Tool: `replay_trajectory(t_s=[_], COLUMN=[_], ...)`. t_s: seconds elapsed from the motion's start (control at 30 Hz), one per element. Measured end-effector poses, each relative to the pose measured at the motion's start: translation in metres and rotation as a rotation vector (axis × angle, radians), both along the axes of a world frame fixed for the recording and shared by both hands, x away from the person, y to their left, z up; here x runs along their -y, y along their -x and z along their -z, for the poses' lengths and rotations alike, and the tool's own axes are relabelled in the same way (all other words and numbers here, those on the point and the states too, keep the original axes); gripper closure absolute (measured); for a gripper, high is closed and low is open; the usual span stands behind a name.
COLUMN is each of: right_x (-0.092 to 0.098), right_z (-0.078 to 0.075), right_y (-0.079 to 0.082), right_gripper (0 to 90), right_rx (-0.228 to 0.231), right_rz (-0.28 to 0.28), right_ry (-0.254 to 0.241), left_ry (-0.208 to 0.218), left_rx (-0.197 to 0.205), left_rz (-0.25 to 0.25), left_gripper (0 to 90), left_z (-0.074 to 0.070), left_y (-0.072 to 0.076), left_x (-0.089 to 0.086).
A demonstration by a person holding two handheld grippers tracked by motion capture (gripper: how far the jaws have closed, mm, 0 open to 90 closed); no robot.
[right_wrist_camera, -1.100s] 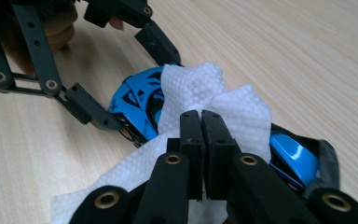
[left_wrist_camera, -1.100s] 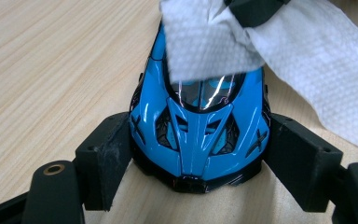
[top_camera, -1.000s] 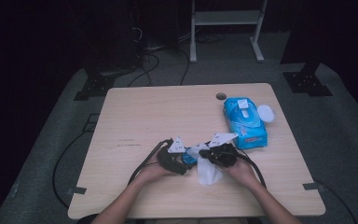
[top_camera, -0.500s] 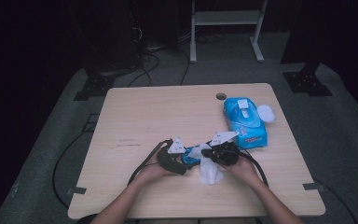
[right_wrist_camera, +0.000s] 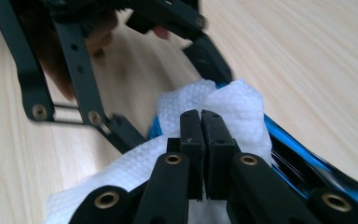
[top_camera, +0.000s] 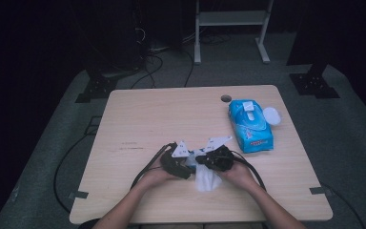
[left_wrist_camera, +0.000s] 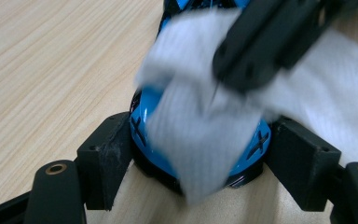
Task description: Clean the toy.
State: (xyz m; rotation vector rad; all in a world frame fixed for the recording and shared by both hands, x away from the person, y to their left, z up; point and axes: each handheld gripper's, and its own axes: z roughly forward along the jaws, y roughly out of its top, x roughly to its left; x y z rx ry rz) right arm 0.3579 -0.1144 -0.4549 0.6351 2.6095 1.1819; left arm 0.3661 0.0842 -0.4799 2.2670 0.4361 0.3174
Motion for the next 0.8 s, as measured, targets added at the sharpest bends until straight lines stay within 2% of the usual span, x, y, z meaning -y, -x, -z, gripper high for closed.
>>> replay_trajectory(t_s=[0.13, 0.23, 0.27, 0.33, 0.37, 0.4, 0.43, 0.53, 0.6, 0.67, 0.73, 0.8], right_x=[0.026, 0.043, 0.050, 0.061, 0.066, 0.070, 0.073, 0.068, 0.060, 0.048, 0.036, 0.024], right_z=[-0.005, -0.004, -0.003, -0.005, -0.004, -0.004, -0.003, -0.002, -0.003, -0.002, -0.003, -0.005], right_y=[0.001, 0.003, 0.003, 0.001, -0.001, -0.003, -0.005, -0.003, 0.000, 0.000, 0.001, 0.000], right_gripper=[87.4, 87.4, 87.4, 87.4, 87.4, 87.4, 87.4, 87.4, 87.4, 87.4, 87.4, 87.4], right_rx=[0.021, 0.043, 0.037, 0.049, 0.044, 0.026, -0.013, -0.008, -0.012, -0.025, -0.005, -0.013], right_rz=[0.054, 0.100, 0.104, 0.156, 0.169, 0.171, 0.185, 0.180, 0.151, 0.132, 0.113, 0.081], right_ry=[0.010, 0.056, 0.037, 0.051, 0.050, 0.026, -0.010, -0.006, -0.013, -0.016, 0.004, -0.009], left_ry=[0.004, -0.004, -0.008, -0.008, -0.007, -0.009, -0.010, -0.016, -0.010, -0.005, -0.009, -0.005], left_rx=[0.002, 0.006, 0.007, 0.007, 0.008, 0.009, 0.009, 0.011, 0.010, 0.007, 0.003, 0.002], left_rz=[-0.004, -0.004, -0.003, -0.002, -0.002, -0.002, -0.002, -0.002, -0.003, -0.001, -0.006, -0.008], left_gripper=[25.3, 25.3, 25.3, 25.2, 25.3, 25.3, 25.2, 25.2, 25.2, 25.2, 25.1, 25.1], left_z=[0.000, 0.000, 0.000, 0.000, 0.000, 0.000, 0.000, 0.000, 0.000, 0.001, 0.000, 0.000], left_y=[0.000, 0.001, 0.001, 0.000, 0.000, 0.001, 0.001, 0.001, 0.001, 0.000, 0.000, 0.000], left_x=[0.000, 0.000, 0.000, 0.000, 0.000, 0.001, 0.001, 0.000, 0.000, 0.000, -0.001, -0.001])
